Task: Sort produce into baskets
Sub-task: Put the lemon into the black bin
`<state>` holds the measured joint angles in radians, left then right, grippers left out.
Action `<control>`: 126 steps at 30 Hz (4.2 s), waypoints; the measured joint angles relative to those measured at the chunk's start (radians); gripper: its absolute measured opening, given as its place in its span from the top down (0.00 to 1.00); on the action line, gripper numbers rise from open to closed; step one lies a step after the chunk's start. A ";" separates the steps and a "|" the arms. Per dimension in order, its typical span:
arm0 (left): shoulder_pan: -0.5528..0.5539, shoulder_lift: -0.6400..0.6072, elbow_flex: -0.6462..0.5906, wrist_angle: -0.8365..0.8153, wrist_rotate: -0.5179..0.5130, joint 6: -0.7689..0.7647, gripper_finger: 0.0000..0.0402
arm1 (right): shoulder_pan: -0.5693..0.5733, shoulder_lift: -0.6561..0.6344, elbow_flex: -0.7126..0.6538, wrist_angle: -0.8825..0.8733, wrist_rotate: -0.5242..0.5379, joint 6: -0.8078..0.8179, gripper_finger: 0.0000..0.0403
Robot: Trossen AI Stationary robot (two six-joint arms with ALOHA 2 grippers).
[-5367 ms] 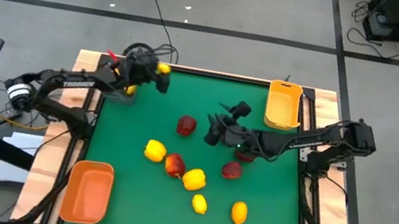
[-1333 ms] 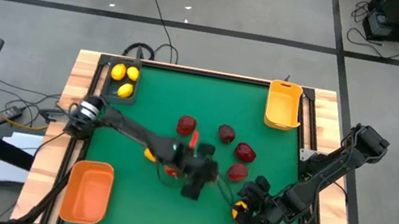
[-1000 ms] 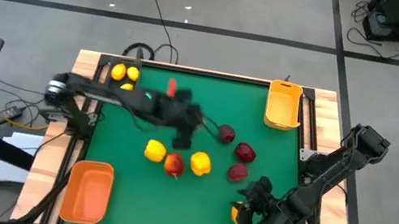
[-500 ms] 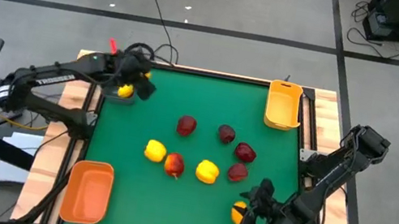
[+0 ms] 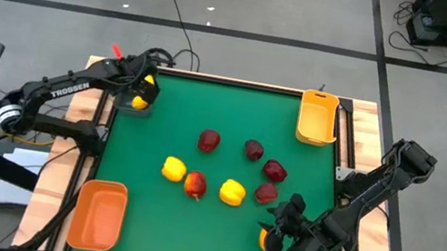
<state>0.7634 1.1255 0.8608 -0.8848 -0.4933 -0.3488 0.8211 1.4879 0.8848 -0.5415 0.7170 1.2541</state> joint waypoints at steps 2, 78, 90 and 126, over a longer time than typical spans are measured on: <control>0.004 0.000 -0.002 -0.002 0.025 0.013 0.33 | 0.000 0.000 0.000 0.000 -0.010 0.003 0.38; -1.053 0.486 0.020 0.998 0.329 0.172 0.21 | 0.005 -0.001 0.000 -0.042 -0.407 0.523 0.39; -1.107 0.486 0.020 1.021 0.283 0.124 0.21 | -0.053 0.160 0.006 0.115 -0.539 0.430 0.37; -1.085 0.486 0.020 1.305 0.339 0.073 0.21 | -0.251 0.145 -0.002 0.815 -0.047 -0.700 0.53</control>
<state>-0.3219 1.6112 0.8810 0.4206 -0.1539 -0.2761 0.5700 1.6325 0.8829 0.2732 0.6696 0.5540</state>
